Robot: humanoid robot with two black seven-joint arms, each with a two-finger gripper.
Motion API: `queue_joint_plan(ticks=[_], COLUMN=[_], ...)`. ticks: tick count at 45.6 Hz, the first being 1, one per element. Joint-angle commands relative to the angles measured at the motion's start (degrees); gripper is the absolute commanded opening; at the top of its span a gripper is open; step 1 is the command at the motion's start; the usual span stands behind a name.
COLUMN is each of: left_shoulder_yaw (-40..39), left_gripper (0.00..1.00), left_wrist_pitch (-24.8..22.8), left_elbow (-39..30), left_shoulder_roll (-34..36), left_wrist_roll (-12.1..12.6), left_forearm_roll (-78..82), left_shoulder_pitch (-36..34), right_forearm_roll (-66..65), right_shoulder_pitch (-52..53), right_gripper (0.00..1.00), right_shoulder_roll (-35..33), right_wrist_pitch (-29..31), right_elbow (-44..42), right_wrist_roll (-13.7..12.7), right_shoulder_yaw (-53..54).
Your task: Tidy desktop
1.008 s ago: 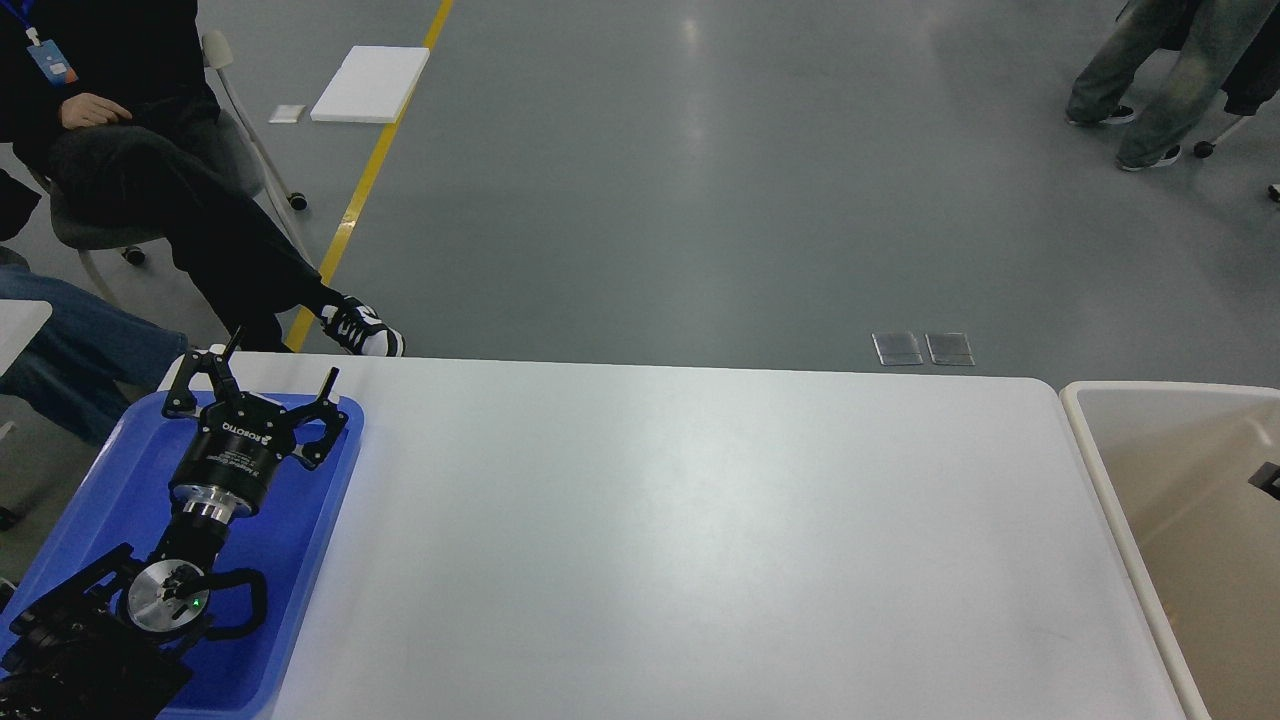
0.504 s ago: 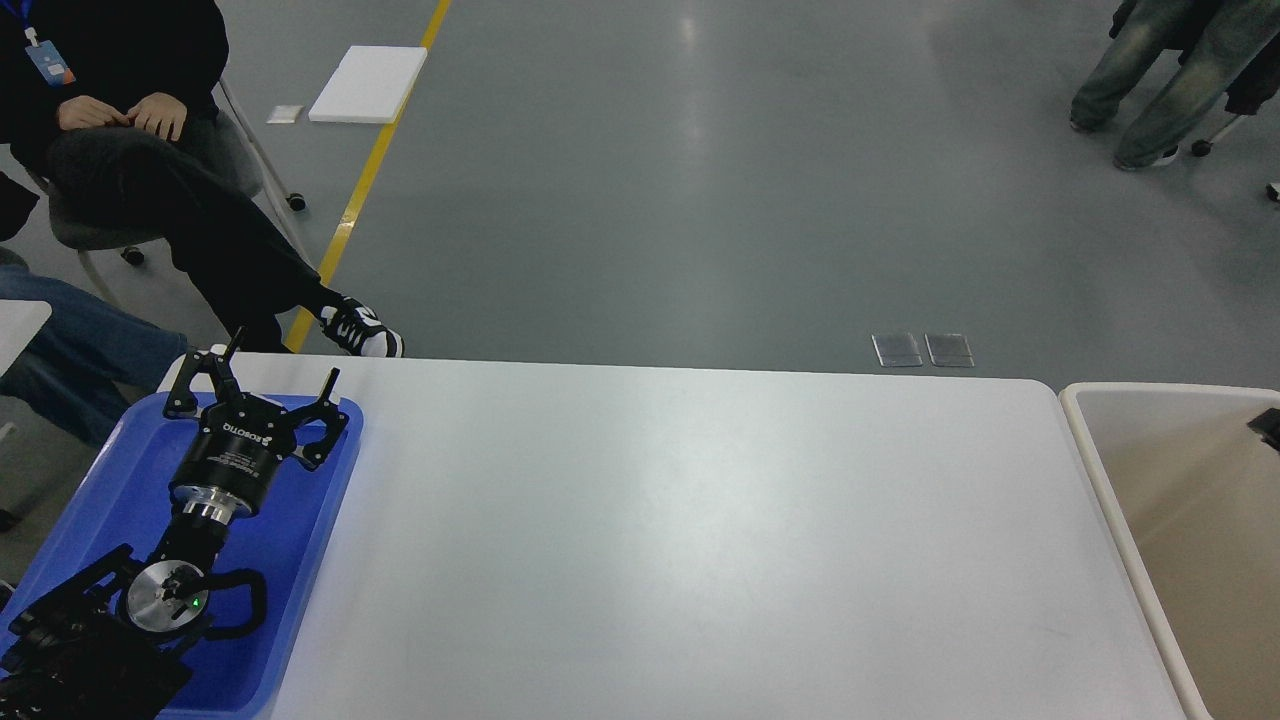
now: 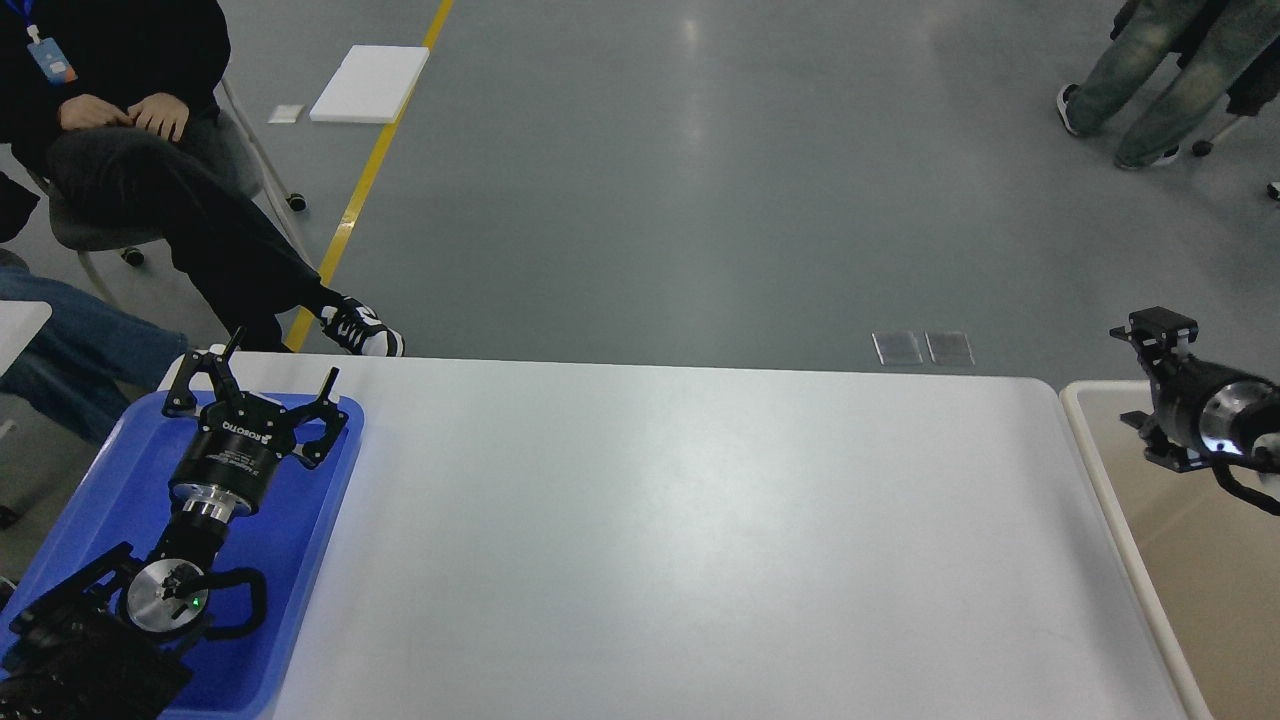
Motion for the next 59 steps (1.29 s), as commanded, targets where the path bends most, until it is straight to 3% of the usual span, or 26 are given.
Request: queue_joint_plan(ticks=[1, 7, 11, 15, 23, 26, 34, 50, 59], left_shoulder_yaw=[0.00, 0.00, 0.00, 0.00, 0.00, 0.00, 0.00, 0.00, 0.00], left_gripper=[0.99, 0.99, 0.99, 0.99, 0.99, 0.99, 0.99, 0.99, 0.99], left_wrist_pitch=[0.00, 0.00, 0.00, 0.00, 0.00, 0.00, 0.00, 0.00, 0.00], left_elbow=[0.00, 0.00, 0.00, 0.00, 0.00, 0.00, 0.00, 0.00, 0.00], left_shoulder_roll=[0.00, 0.00, 0.00, 0.00, 0.00, 0.00, 0.00, 0.00, 0.00], left_wrist_roll=[0.00, 0.00, 0.00, 0.00, 0.00, 0.00, 0.00, 0.00, 0.00], left_forearm_roll=[0.00, 0.00, 0.00, 0.00, 0.00, 0.00, 0.00, 0.00, 0.00], left_shoulder_pitch=[0.00, 0.00, 0.00, 0.00, 0.00, 0.00, 0.00, 0.00, 0.00], right_forearm_roll=[0.43, 1.04, 1.05, 1.05, 4.56, 5.78, 14.14, 14.40, 14.40], right_shoulder_pitch=[-5.89, -7.83, -8.80, -9.41, -12.49, -13.54, -13.99, -14.51, -15.74], right_gripper=[1.00, 1.00, 1.00, 1.00, 1.00, 1.00, 1.00, 1.00, 1.00], right_shoulder_roll=[4.33, 7.84, 11.36, 14.17, 18.83, 20.50, 23.06, 22.53, 23.14], right_wrist_pitch=[3.96, 4.23, 4.06, 3.80, 3.36, 3.18, -0.24, -2.36, -2.71], right_elbow=[5.40, 6.11, 5.50, 5.14, 4.27, 3.74, 2.77, 3.29, 4.26], right_wrist_roll=[11.80, 22.70, 25.26, 26.05, 33.61, 34.75, 34.67, 35.11, 41.61], right_shoulder_yaw=[14.84, 14.93, 15.19, 15.28, 18.44, 18.97, 19.68, 19.24, 18.97])
